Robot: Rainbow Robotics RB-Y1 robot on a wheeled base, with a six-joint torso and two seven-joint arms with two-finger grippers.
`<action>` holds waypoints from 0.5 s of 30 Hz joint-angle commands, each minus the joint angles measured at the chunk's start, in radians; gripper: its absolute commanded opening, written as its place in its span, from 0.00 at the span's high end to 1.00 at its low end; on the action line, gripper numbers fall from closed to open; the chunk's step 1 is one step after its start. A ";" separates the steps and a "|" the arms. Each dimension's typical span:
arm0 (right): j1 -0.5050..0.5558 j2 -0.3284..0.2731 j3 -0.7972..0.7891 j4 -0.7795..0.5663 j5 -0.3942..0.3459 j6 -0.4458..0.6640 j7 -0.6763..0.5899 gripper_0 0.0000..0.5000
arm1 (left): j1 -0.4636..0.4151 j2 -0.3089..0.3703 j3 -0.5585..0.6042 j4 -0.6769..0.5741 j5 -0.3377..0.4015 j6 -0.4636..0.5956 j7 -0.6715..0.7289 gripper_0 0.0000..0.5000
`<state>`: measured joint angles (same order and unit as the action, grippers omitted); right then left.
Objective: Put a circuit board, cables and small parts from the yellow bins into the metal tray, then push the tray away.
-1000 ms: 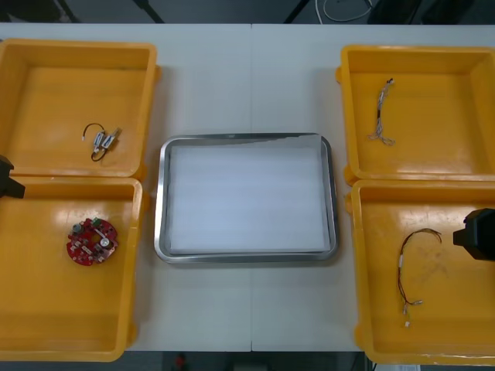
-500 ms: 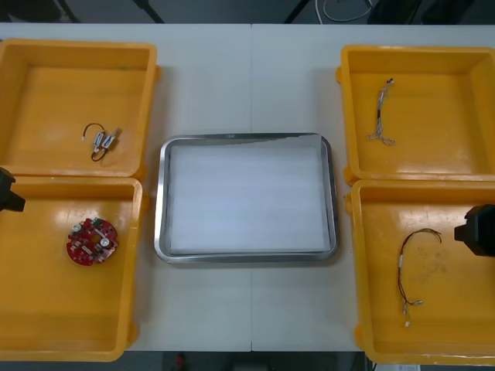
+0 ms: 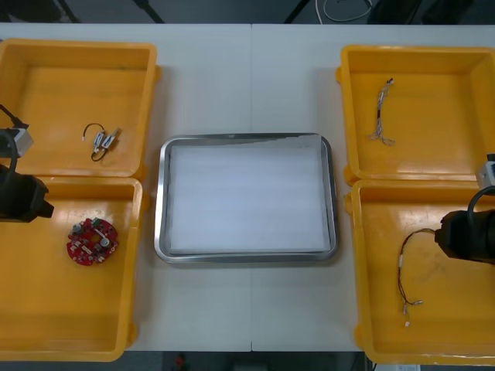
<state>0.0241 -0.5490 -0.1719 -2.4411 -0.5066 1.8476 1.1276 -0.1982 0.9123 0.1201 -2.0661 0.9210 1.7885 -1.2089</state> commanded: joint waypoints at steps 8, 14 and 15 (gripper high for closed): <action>0.077 0.020 0.150 0.105 0.083 -0.208 0.011 0.00 | 0.016 0.008 -0.140 -0.008 -0.097 -0.092 -0.123 0.00; 0.094 0.021 0.196 0.183 0.086 -0.294 -0.003 0.00 | 0.016 0.007 -0.192 -0.006 -0.133 -0.116 -0.113 0.00; 0.097 0.023 0.209 0.205 0.089 -0.321 -0.005 0.00 | 0.016 0.008 -0.201 -0.003 -0.142 -0.126 -0.110 0.00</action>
<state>0.0900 -0.5422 0.0008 -2.2627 -0.4282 1.5709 1.1274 -0.1982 0.9123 -0.0498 -2.0658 0.8057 1.6864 -1.2089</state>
